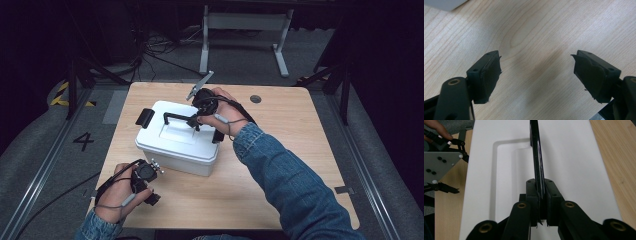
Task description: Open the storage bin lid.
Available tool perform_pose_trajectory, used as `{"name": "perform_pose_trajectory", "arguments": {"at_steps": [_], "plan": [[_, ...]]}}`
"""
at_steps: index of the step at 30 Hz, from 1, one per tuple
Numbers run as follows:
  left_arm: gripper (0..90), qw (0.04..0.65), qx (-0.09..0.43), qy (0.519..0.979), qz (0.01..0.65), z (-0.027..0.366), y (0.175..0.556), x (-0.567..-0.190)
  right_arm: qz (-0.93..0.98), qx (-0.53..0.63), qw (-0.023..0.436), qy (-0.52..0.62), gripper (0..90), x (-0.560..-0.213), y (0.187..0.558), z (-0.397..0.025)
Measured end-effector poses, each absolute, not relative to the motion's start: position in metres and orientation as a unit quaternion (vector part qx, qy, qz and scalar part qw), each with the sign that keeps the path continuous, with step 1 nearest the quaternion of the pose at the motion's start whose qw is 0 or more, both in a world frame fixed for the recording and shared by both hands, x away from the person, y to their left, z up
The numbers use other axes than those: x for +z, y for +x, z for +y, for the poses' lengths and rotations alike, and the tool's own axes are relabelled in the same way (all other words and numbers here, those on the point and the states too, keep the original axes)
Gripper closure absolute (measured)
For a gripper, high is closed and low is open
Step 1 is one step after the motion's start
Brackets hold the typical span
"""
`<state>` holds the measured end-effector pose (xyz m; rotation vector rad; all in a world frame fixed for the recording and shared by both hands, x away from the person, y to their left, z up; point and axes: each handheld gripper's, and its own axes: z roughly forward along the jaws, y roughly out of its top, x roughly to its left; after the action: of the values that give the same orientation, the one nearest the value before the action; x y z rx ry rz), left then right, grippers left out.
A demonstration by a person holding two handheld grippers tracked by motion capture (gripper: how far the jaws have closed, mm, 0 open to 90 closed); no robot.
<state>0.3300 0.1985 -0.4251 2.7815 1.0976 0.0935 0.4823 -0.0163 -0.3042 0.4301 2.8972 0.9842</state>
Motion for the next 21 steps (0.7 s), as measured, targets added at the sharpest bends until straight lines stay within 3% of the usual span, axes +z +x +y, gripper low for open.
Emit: {"name": "perform_pose_trajectory", "arguments": {"at_steps": [21], "plan": [[22.6,0.068,0.031,0.929,0.362,0.197,0.330,-0.426,0.922,0.365,0.047,0.120,84.7,-0.268,0.473,-0.022]]}}
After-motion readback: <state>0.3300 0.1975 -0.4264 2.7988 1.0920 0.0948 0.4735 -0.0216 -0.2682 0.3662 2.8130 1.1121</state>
